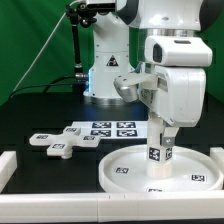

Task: Assemble round table

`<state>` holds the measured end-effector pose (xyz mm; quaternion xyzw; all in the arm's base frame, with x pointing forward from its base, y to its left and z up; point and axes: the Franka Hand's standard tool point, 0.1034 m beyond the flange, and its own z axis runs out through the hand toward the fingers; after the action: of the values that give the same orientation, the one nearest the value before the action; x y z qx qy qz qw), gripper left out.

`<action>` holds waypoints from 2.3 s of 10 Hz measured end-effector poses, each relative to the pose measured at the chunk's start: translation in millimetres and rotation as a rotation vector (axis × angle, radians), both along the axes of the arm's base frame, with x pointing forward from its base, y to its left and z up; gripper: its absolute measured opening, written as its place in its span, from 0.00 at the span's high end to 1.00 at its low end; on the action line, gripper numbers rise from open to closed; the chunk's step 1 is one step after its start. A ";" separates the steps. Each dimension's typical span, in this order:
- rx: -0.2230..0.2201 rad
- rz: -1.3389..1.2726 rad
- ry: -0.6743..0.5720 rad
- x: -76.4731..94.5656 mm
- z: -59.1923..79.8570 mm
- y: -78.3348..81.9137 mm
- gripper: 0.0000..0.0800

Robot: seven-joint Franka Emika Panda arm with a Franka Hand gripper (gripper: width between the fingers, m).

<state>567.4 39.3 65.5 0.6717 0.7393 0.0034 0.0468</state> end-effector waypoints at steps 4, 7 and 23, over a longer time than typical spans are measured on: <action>0.000 -0.031 0.011 -3.3 -2.0 -1.1 0.48; 0.009 -0.187 0.010 -3.9 -2.0 -1.2 0.48; 0.093 -1.392 -0.006 -9.1 -2.7 1.6 0.48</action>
Offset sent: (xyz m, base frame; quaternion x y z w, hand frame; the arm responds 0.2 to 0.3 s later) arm 0.0000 0.0000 0.0000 0.0000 0.0000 0.0650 0.9979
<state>558.3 40.8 62.8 0.9906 0.1360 0.0061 0.0111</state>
